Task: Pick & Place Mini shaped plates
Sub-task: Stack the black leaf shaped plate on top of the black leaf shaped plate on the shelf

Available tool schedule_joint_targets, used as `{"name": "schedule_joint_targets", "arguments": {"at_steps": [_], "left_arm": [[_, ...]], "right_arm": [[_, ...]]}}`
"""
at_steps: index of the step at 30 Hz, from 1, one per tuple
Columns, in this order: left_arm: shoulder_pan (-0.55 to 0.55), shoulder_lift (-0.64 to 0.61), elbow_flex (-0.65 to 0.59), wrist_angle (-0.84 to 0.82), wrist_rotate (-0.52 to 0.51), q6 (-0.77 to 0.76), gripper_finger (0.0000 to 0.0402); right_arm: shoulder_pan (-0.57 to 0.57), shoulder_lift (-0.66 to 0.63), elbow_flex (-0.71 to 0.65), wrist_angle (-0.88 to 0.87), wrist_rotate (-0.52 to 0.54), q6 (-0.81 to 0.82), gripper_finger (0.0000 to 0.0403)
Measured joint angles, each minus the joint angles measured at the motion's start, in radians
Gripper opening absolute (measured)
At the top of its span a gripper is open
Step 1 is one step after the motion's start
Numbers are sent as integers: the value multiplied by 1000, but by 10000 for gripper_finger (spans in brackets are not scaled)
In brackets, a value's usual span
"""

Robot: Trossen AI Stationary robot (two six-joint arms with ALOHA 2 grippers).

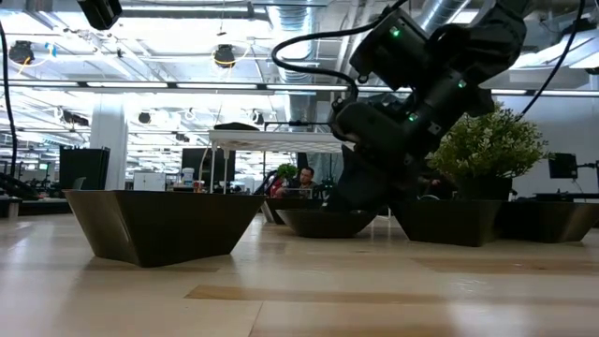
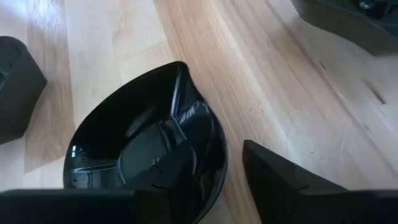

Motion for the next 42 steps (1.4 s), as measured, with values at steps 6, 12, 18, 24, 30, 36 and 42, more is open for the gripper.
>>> {"name": "schedule_joint_targets", "arguments": {"at_steps": [6, 12, 18, 24, 30, 36, 42], "left_arm": [[0, 0, 0, 0, 0, 0, 112], [0, 0, 0, 0, 0, 0, 112], [0, 0, 0, 0, 0, 0, 112], [0, 0, 0, -1, -25, -11, 110], [0, 0, 0, 0, -141, -34, 96], [0, 0, 0, 0, -258, -49, 78], [16, 0, 0, -1, -378, -79, 53]], "right_arm": [[-1, 0, -1, -3, 6, 10, 90], [0, -2, -1, 10, -9, 45, 25], [10, -5, 0, 74, -20, 76, 10], [26, -5, 72, 105, -2, 68, 4], [28, -5, 197, 104, 40, 15, 2], [23, -5, 344, 83, 106, -3, 2], [18, -5, 464, -1, 219, -36, 1]]}}
